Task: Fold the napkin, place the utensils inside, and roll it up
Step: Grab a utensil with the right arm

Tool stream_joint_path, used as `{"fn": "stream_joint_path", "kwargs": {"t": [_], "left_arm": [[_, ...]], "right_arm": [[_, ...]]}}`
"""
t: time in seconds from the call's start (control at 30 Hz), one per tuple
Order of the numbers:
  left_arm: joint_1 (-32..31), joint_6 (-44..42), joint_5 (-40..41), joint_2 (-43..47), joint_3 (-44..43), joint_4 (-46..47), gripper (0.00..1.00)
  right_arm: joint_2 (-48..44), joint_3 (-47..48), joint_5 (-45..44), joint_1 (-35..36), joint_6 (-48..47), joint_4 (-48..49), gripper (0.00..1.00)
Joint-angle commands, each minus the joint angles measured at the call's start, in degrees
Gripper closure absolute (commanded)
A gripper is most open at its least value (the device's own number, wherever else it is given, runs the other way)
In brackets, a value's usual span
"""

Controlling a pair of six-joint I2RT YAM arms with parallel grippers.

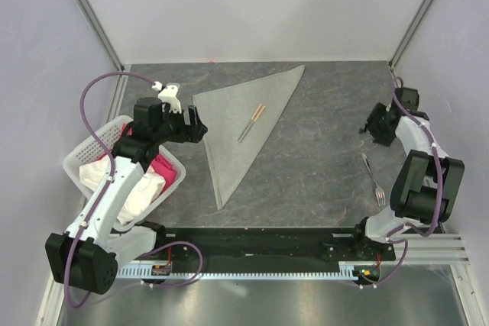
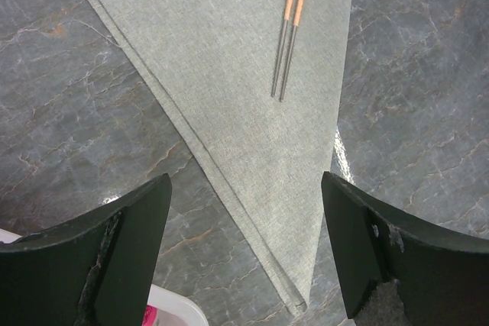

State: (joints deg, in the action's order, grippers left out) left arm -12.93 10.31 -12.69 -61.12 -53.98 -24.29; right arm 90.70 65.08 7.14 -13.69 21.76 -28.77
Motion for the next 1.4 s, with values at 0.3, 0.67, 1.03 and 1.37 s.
{"fn": "stream_joint_path", "kwargs": {"t": [0.3, 0.67, 1.03, 1.37], "left_arm": [[0.2, 1.4, -2.3, 0.9, 0.3, 1.6, 0.13], [-0.3, 1.4, -2.6, 0.9, 0.1, 1.5, 0.13], [-0.4, 1.5, -2.4, 1.0, 0.1, 1.5, 0.13], [-0.4, 1.5, -1.7, 1.1, 0.1, 1.5, 0.13]], "right_arm": [[-3.2, -13.8, -14.7, -4.3, -6.3, -5.7, 0.34], [2.3, -14.5, -8.5, -5.3, -6.5, -7.4, 0.43], [1.1, -15.3, -2.2, -4.8, -4.5, -6.2, 0.72], [2.9, -15.1, 3.6, 5.9, 4.7, 0.6, 0.94]]}}
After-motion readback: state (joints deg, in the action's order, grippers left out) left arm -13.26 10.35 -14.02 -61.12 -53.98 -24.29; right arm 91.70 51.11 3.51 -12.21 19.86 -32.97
